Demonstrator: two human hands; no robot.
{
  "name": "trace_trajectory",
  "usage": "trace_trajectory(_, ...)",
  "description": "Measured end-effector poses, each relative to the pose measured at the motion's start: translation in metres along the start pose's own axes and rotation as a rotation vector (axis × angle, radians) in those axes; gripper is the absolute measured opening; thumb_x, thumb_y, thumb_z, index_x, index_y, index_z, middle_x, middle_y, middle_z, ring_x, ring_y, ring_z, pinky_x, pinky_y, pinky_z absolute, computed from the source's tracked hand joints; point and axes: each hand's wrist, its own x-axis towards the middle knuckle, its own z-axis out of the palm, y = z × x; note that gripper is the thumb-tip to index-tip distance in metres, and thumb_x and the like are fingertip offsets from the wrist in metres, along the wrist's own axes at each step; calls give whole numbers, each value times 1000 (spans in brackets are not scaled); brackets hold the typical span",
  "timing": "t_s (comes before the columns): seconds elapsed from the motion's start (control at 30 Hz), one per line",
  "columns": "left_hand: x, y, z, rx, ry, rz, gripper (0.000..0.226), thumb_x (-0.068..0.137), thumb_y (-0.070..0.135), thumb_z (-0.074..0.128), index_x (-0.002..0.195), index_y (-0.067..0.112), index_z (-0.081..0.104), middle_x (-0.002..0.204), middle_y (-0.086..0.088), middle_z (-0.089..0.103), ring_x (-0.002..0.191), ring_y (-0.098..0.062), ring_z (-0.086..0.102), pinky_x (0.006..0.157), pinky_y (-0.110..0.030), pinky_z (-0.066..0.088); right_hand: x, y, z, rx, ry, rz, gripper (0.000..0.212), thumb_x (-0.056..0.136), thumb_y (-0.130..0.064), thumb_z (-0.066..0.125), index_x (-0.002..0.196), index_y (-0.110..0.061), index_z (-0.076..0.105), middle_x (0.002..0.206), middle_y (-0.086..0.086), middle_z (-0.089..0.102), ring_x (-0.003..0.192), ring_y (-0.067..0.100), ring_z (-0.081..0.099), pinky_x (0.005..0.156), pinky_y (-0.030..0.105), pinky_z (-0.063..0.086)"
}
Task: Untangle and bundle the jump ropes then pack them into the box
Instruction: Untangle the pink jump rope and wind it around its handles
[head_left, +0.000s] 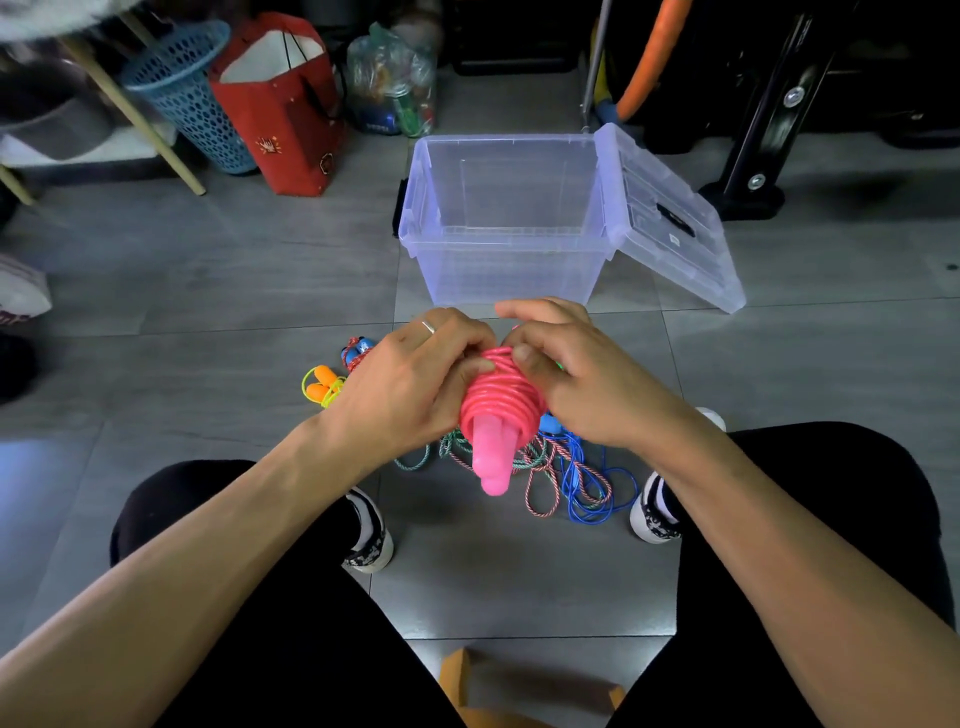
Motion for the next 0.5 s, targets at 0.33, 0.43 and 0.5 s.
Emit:
trace_trajectory(0.33, 6, -6, 6, 68, 36, 10, 14, 90, 19, 69, 93, 5, 70, 85, -3, 66, 76, -14, 58, 72, -18, 46, 2, 3, -6, -98, 111, -14, 13, 90, -17, 65, 99, -9, 70, 140, 0, 51, 134, 16, 31, 105, 15, 23)
trace_trajectory(0.43, 10, 6, 14, -139, 59, -456, 10, 86, 23, 73, 86, 14, 70, 79, 4, 69, 66, -7, 61, 67, -18, 49, 6, 5, 2, -62, 308, 37, 8, 87, -16, 68, 91, -10, 73, 132, 2, 55, 127, 21, 37, 95, 2, 19)
trace_trajectory(0.5, 13, 14, 21, -451, 28, -836, 17, 86, 33, 71, 90, 17, 67, 84, -1, 72, 70, -14, 69, 71, -29, 57, 11, 9, 9, -78, 469, 44, 5, 84, -12, 69, 86, -11, 74, 126, 7, 52, 120, 25, 39, 97, 8, 21)
